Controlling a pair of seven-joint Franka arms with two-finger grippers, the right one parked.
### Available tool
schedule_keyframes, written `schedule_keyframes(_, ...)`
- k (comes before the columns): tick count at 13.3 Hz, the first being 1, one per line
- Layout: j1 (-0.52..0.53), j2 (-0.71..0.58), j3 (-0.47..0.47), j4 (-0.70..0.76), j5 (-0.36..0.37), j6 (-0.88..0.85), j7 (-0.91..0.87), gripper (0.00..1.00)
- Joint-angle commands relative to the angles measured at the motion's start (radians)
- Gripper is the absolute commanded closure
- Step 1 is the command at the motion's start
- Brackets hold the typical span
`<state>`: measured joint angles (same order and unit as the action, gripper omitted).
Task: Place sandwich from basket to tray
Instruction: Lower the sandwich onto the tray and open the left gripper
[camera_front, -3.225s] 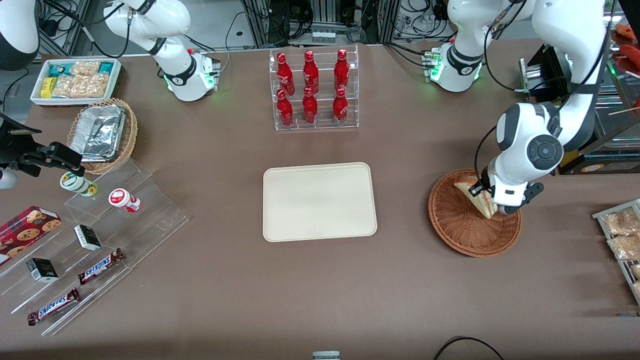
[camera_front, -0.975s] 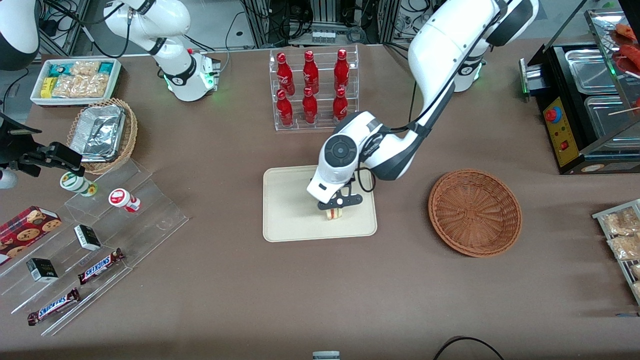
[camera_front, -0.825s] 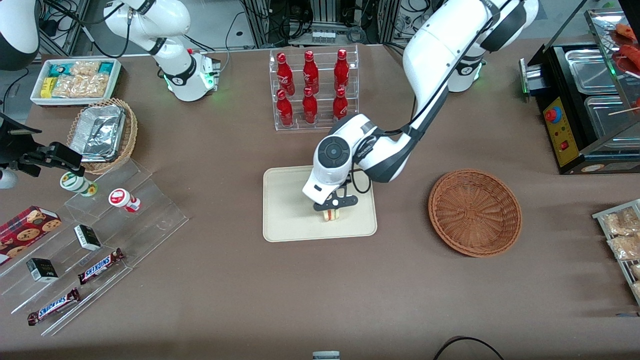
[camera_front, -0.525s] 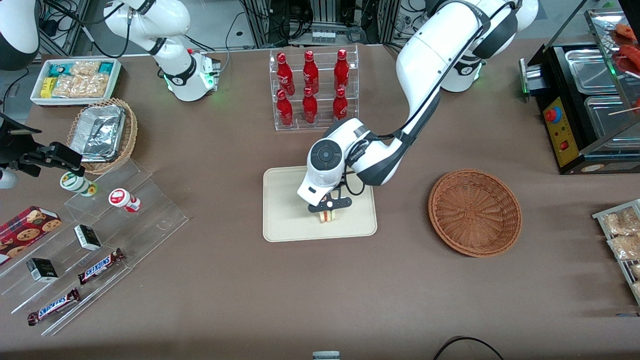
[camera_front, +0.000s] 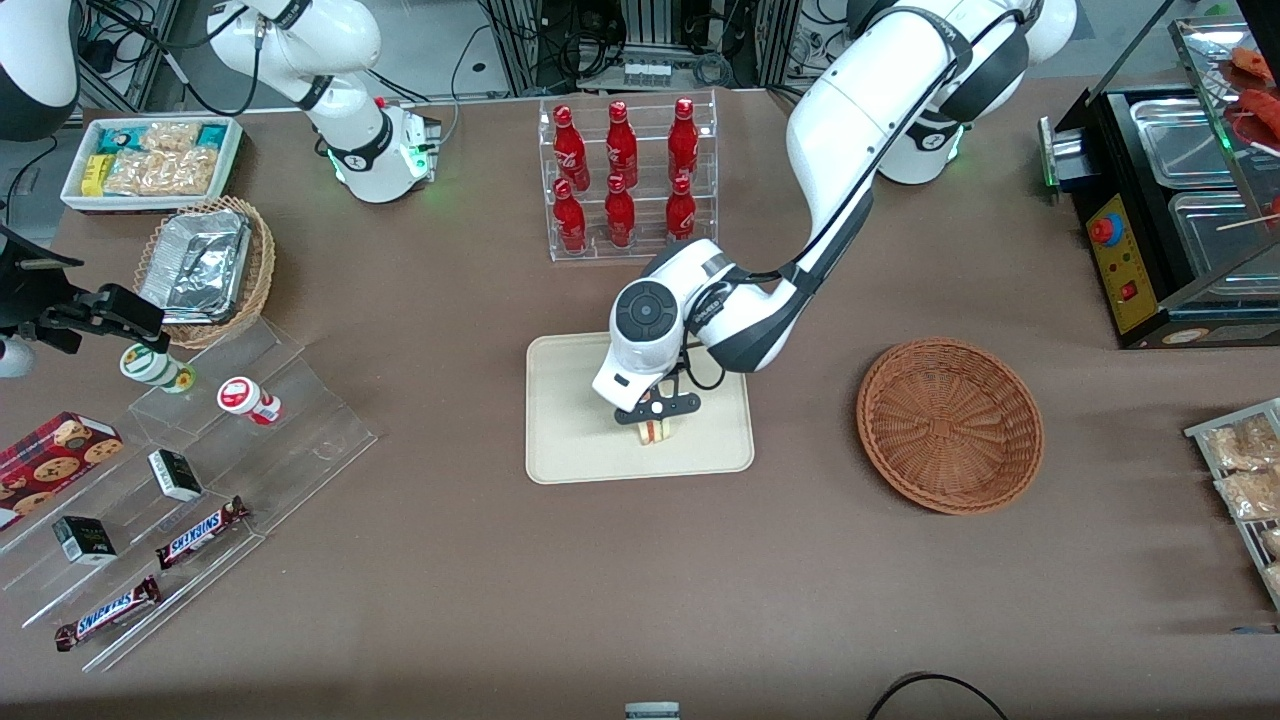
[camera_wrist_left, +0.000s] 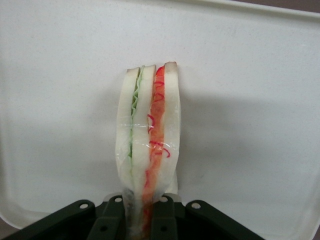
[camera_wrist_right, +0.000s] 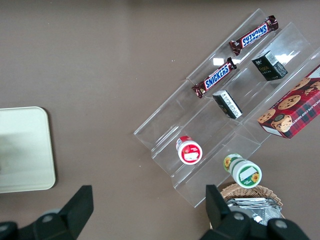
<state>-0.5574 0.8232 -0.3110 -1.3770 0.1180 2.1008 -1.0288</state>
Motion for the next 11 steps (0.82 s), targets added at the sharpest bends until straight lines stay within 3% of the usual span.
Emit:
schedule_keyframes(1,-0.021,0.027,0.015,0.052,0.02,-0.002,-0.022,0.72)
schedule_keyframes(2,-0.021,0.028,0.015,0.052,0.022,-0.001,-0.02,0.24)
schedule_keyframes(3,-0.024,0.03,0.015,0.052,0.037,0.001,-0.03,0.0)
schedule_keyframes(5,-0.036,0.03,0.013,0.05,0.075,0.001,-0.045,0.0)
schedule_keyframes(11,-0.036,-0.012,0.013,0.055,0.074,-0.042,-0.065,0.0)
